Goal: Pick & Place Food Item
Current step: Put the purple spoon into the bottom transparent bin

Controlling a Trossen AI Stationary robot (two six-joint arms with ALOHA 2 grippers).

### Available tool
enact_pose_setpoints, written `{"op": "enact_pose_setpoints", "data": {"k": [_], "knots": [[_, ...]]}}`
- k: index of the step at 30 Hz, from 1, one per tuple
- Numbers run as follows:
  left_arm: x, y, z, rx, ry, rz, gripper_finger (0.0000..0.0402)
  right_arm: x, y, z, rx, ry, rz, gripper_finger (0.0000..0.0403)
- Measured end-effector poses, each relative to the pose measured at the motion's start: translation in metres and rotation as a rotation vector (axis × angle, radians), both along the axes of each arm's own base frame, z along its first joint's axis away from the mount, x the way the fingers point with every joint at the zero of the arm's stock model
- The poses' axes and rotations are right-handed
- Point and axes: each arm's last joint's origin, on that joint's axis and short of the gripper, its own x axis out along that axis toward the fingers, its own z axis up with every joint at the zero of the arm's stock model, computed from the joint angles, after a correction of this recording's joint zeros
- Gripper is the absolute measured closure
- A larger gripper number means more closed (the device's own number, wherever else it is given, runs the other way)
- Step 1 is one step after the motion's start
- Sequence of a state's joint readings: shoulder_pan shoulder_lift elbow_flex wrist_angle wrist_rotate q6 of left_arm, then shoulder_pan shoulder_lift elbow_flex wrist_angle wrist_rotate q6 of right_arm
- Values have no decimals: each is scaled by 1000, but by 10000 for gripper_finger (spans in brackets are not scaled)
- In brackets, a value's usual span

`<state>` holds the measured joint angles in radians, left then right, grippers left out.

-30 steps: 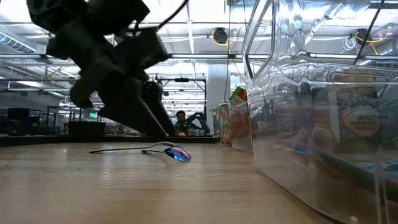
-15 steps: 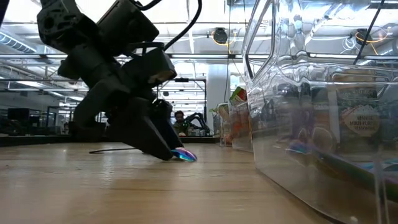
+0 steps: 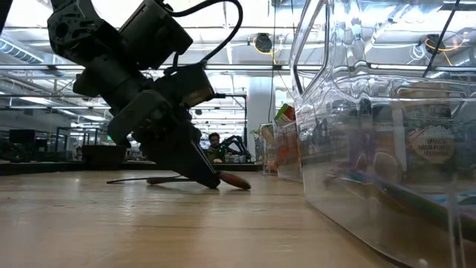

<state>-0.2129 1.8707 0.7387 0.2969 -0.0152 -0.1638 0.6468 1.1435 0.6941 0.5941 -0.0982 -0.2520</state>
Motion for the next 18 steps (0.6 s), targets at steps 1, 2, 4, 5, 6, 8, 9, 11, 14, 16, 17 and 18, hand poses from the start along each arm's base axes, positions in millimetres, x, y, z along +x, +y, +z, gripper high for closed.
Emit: {"op": "enact_pose_setpoints", "data": {"k": [1, 2, 4, 5, 6, 8, 9, 11, 14, 16, 17, 18], "knots": [[0, 0, 0, -2, 1, 4, 378, 0, 0, 0, 0, 0, 0, 154], [0, 0, 0, -5, 3, 6, 388, 0, 0, 0, 0, 0, 0, 154], [0, 0, 0, -28, 6, 32, 390, 0, 0, 0, 0, 0, 0, 154], [0, 0, 2, -43, 4, 47, 387, 0, 0, 0, 0, 0, 0, 154], [0, 0, 4, -56, -2, 60, 385, 0, 0, 0, 0, 0, 0, 154], [-1, 0, 10, -74, -9, 68, 388, 0, 0, 0, 0, 0, -1, 154], [-3, 0, 14, -80, -11, 65, 392, 0, 0, 0, 0, 0, -1, 154], [-6, 0, 27, -81, -34, 40, 395, 0, 0, 0, 1, 1, -1, 154], [-8, -3, 56, -64, -159, -3, 394, 1, -1, 0, 7, 9, -45, 154], [-13, -2, 77, -49, -248, -17, 397, 2, -2, -1, 19, 28, -108, 154], [-17, -1, 84, -50, -272, -17, 397, 2, -3, -1, 23, 40, -136, 154], [-23, 0, 90, -48, -292, -17, 396, 2, -5, -1, 28, 51, -163, 154]]}}
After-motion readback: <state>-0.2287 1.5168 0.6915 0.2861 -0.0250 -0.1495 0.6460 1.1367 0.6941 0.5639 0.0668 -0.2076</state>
